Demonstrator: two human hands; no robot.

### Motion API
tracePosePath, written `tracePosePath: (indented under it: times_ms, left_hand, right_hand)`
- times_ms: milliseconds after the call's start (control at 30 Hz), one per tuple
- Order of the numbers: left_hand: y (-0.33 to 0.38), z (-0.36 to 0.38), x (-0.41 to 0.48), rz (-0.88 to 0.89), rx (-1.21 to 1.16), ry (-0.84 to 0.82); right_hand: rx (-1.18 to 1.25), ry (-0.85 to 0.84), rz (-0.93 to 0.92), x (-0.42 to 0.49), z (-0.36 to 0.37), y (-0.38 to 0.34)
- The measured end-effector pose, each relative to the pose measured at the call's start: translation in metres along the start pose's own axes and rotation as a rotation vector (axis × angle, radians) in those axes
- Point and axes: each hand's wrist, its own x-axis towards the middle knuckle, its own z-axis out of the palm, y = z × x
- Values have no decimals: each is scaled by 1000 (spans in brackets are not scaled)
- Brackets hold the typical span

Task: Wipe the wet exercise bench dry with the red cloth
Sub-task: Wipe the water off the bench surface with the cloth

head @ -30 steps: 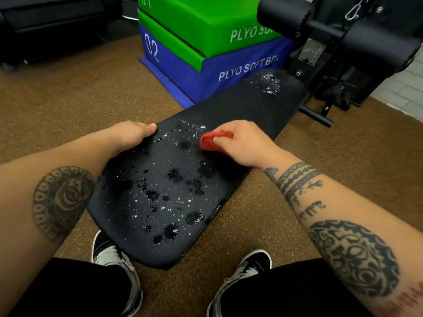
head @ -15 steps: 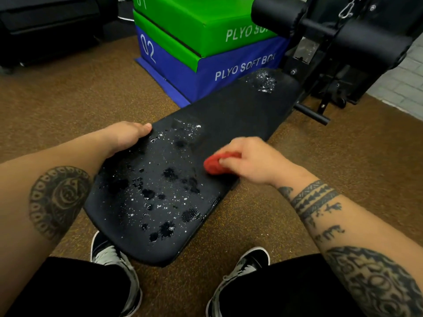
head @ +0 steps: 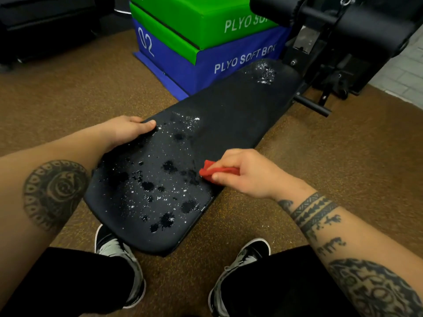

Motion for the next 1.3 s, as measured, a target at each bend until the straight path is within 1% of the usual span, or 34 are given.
tracePosePath:
  times_ms: [33,100,133,200,267,400,500,533,567,600,633,667,700,767,867,967,1067,1100,1167,1200,1233,1267,1300]
  left_hand:
    - [2,1,-3,13,5,-5]
    - [1,2,-6,27,12,0]
    - [1,2,-7,27,9,1]
    - [3,3,-10,35,3,7]
    - [3,3,-9,37,14,34]
    - [5,5,-10,41,1,29]
    - [9,7,-10,73,-11,18]
    - [9,7,-10,75,-23,17]
    - [10,8,-11,78,-17,25]
    - [9,8,-10,76,-24,26]
    - [9,7,-11,78,-15,35]
    - [8,7,-11,78,-13,32]
    - [10,8,-12,78,0,31]
    - [13,8,-11,83,1,33]
    - [9,6,-6,74,-8,36]
    - [4,0,-4,52,19,13]
    - [-1,-2,1,41,30,16]
    - [0,-1,0,41,26,14]
    - [0,1,-3,28,25,6]
    - [0,1,-3,21,20,-1]
    - [-1,1,-3,9,17,1]
    - [-2,1,-1,-1,7,3]
    - [-4,0,4,-1,-11,-1]
  right_hand:
    - [50,123,34,0,-1,5]
    - [43,400,174,2,-1,8]
    - [7,453,252,3,3,8]
    - [-110,391,331,1,15,3]
    - [-177,318,307,-7,28,-3]
    - [-139,255,235,-18,30,-16]
    - [9,142,157,-26,32,-24]
    - [89,142,152,-29,33,-24]
    - [161,194,169,-31,31,-23]
    - [209,286,212,-28,28,-20]
    - [216,381,270,-24,24,-15]
    - [166,441,330,-20,21,-11]
    - [92,454,379,-17,21,-9]
    - [-13,404,387,-19,31,-13]
    - [-34,330,275,-37,53,-29]
    - [84,247,226,-53,62,-38]
    - [174,116,153,-57,59,-46]
    - [197,126,140,-56,55,-47]
    - [209,265,202,-43,39,-46]
    - [167,339,253,-32,29,-42]
    - [105,376,300,-21,23,-39]
    - [35,367,335,-10,19,-38]
    - [-50,322,337,-1,19,-39]
